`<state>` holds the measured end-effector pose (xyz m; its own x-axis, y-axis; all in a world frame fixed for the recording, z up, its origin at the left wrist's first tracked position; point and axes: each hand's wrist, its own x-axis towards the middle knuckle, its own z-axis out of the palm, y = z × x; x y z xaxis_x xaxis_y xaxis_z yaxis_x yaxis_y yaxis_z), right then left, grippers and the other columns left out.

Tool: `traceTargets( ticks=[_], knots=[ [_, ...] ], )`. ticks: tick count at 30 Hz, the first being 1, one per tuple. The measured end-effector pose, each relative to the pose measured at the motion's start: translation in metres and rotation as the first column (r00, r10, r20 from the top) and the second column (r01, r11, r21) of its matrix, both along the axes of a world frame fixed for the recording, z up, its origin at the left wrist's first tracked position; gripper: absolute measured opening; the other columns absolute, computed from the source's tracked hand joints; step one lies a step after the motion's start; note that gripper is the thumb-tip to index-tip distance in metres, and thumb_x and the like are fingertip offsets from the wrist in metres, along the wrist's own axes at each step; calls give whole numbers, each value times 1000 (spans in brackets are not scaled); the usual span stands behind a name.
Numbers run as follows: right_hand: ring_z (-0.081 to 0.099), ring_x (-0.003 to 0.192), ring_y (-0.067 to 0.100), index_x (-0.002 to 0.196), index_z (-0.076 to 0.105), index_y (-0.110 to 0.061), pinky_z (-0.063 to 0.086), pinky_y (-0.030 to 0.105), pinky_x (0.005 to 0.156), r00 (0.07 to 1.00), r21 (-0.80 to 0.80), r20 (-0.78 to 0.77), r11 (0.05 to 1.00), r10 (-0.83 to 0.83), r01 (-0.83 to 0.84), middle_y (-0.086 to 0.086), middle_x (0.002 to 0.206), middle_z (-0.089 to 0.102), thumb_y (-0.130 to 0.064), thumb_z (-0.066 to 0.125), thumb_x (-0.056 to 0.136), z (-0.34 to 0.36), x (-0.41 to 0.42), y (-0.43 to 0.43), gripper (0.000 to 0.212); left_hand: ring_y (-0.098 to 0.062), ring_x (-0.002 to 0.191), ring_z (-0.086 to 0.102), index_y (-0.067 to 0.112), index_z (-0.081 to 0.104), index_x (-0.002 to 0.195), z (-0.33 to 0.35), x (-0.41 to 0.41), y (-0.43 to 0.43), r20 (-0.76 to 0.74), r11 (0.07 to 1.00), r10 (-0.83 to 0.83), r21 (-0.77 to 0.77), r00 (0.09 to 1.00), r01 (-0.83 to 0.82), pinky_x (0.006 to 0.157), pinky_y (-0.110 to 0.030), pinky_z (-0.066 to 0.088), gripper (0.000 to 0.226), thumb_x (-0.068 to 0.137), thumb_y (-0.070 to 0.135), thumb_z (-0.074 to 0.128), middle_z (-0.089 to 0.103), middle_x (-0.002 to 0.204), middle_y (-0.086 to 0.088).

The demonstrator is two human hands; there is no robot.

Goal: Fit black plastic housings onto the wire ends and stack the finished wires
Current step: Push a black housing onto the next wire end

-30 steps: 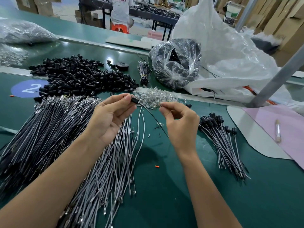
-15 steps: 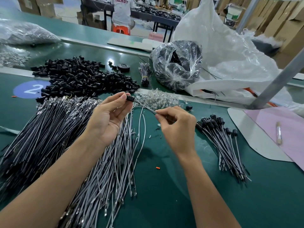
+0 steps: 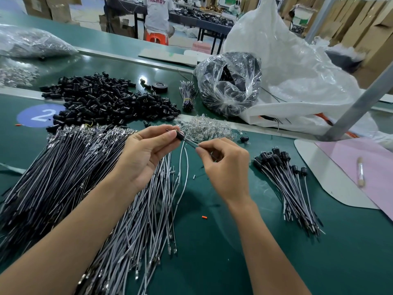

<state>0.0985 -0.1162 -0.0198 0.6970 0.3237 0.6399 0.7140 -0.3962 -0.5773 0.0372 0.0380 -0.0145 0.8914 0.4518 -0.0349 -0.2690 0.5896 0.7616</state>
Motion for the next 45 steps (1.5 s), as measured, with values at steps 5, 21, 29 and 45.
traceTargets(
  ticks=[5,21,29,45],
  knots=[
    [54,61,9,81,75,-10,42,12,62,1000,13,15,1000,20,-20,-1,71,68,-11,76,83,-3,-1,2,2,-21,79,74,3,74,68,0,0,-3,6,999,-42,33,999,42,67,-23,59,12,65,-6,66,75,85,-13],
    [62,68,9,93,77,-7,46,14,69,997,0,55,998,58,-59,2,79,74,-4,81,75,-1,-3,2,19,-18,84,73,5,77,86,-1,-1,-6,14,989,-122,91,992,120,72,-23,58,25,65,-4,67,75,89,-11],
    [60,64,18,82,77,-3,48,24,65,994,18,96,999,44,-46,6,72,69,0,76,80,-2,-2,0,4,-17,80,74,11,79,80,-1,-2,-8,-10,968,-67,241,998,67,70,-22,58,23,61,0,72,76,86,-10],
    [51,59,8,78,74,-6,41,14,60,996,51,80,998,30,-34,0,68,66,-2,74,82,-7,-2,2,5,-19,79,74,11,79,81,-2,-2,-11,-20,969,-63,238,998,66,67,-22,58,23,61,-1,72,76,87,-11]
  ],
)
